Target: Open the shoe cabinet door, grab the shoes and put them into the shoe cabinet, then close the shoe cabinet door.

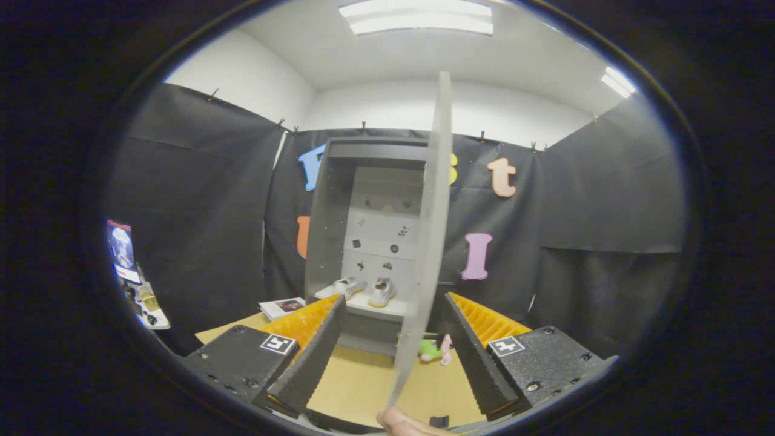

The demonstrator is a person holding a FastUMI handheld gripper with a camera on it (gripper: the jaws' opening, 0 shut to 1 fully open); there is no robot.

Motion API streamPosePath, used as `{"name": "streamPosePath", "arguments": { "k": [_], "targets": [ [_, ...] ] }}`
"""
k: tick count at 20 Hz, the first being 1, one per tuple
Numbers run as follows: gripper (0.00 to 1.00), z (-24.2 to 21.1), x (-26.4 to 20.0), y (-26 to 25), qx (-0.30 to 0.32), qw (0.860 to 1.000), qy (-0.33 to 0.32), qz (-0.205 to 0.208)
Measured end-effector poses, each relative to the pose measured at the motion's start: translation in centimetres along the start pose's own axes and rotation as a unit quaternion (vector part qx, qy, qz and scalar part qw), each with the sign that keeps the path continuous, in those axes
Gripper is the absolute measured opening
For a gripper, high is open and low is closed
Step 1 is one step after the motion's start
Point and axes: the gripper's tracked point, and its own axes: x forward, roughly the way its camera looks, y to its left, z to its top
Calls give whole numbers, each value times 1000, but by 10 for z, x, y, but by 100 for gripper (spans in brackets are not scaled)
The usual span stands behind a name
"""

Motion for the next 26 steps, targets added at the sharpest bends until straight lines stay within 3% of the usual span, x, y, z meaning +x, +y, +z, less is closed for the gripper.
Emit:
{"name": "streamPosePath", "arguments": {
  "k": [9,13,21,26],
  "targets": [
    [100,-5,-27,-150,-8,993,-26,-118],
    [100,-21,-6,-184,-25,990,-13,-138],
    [100,-51,67,-177,11,996,30,-87],
    [100,-56,98,-140,44,997,50,-41]
  ]
}}
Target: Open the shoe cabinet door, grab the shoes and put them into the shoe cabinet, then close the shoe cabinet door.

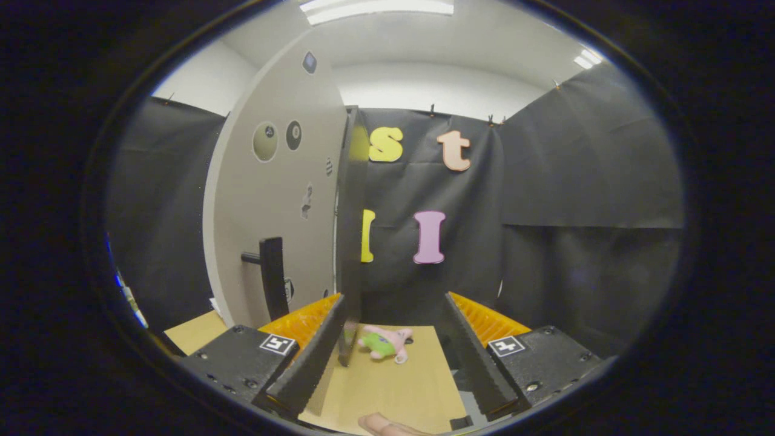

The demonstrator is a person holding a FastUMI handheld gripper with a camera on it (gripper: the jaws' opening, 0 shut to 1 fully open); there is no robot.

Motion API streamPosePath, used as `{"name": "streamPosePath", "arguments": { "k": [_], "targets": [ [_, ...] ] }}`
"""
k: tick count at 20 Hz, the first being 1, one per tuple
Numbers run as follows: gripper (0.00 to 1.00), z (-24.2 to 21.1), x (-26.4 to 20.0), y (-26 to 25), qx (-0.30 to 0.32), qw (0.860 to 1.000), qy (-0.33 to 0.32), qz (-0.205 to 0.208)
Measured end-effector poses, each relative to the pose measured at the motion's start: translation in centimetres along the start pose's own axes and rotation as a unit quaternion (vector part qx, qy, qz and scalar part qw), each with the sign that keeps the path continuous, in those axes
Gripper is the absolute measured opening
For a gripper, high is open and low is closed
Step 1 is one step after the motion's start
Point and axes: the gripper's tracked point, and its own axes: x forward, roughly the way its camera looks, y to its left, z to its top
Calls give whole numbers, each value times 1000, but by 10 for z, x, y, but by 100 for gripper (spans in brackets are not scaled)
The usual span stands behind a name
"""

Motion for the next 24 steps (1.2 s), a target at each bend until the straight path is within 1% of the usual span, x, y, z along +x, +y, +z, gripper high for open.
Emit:
{"name": "streamPosePath", "arguments": {
  "k": [4,5,6,7,8,9,17,24],
  "targets": [
    [100,-5,3,33,2,999,11,39],
    [100,-5,1,37,-2,999,13,37],
    [95,-2,-5,42,1,999,12,42],
    [94,-5,4,46,2,999,15,47],
    [91,-4,4,50,5,999,16,49],
    [90,-5,3,53,8,999,20,49],
    [90,-3,-2,101,26,998,18,47],
    [90,-4,3,154,41,997,24,58]
  ]
}}
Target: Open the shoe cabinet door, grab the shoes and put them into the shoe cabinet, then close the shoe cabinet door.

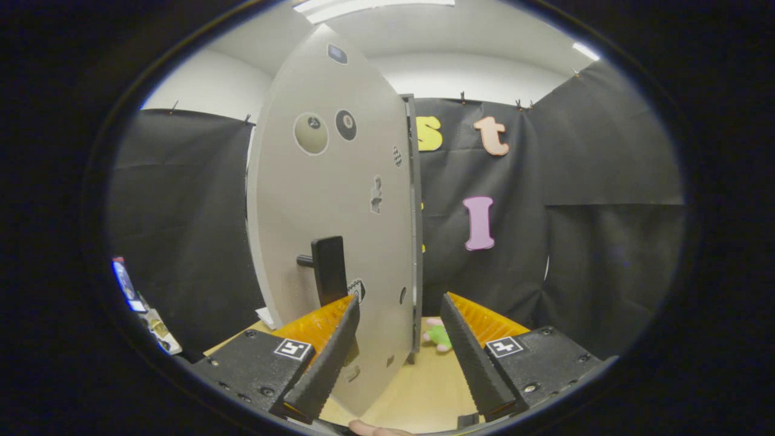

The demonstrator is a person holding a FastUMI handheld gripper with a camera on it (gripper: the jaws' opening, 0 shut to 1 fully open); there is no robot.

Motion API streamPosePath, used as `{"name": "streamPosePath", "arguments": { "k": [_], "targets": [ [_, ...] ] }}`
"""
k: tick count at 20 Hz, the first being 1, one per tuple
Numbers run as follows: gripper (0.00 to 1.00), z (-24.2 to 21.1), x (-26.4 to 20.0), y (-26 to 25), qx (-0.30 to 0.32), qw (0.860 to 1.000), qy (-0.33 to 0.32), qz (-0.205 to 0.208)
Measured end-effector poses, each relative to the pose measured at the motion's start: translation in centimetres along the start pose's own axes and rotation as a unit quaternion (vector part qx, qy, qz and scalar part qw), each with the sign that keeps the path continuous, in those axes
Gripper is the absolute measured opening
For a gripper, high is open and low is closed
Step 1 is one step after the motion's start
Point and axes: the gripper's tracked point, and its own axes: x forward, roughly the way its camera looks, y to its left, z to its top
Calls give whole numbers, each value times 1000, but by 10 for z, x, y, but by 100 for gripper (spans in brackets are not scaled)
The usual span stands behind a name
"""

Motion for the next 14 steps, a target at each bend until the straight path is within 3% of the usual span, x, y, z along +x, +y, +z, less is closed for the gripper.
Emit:
{"name": "streamPosePath", "arguments": {
  "k": [8,14],
  "targets": [
    [90,-12,49,52,10,1000,7,-12],
    [91,-30,85,119,24,998,29,42]
  ]
}}
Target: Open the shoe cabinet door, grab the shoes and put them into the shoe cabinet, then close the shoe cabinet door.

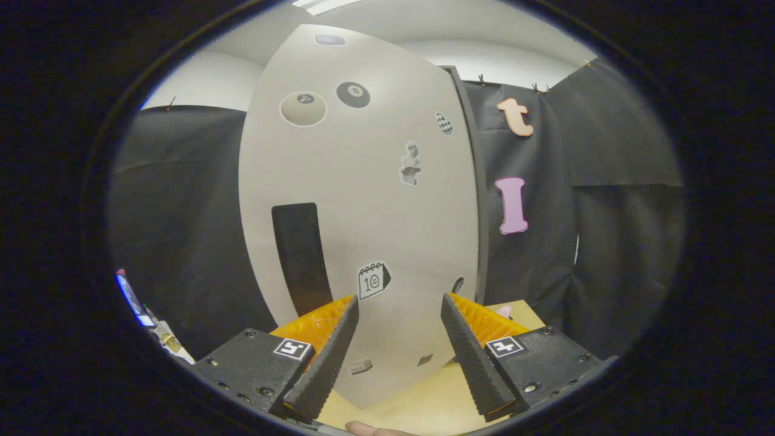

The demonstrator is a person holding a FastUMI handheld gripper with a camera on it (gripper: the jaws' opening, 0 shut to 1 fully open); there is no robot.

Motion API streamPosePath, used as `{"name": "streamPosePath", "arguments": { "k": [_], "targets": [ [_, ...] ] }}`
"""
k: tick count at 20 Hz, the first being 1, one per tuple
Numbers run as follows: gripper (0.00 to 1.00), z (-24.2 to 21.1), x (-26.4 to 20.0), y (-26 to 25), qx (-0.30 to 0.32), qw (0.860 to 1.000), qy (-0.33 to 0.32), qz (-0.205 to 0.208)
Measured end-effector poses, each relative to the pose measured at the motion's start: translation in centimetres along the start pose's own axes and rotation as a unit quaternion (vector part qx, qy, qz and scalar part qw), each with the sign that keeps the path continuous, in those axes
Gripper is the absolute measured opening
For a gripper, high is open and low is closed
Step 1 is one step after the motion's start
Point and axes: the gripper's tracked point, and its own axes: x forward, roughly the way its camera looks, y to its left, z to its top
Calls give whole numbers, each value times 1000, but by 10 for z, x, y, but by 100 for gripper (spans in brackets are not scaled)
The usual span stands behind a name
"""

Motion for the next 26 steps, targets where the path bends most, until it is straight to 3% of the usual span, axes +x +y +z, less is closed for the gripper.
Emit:
{"name": "streamPosePath", "arguments": {
  "k": [8,10,16,26],
  "targets": [
    [90,-4,17,37,24,999,-7,37],
    [92,-2,17,47,25,998,-7,65],
    [92,-12,5,40,16,999,0,43],
    [94,-24,-68,4,-12,998,-48,-43]
  ]
}}
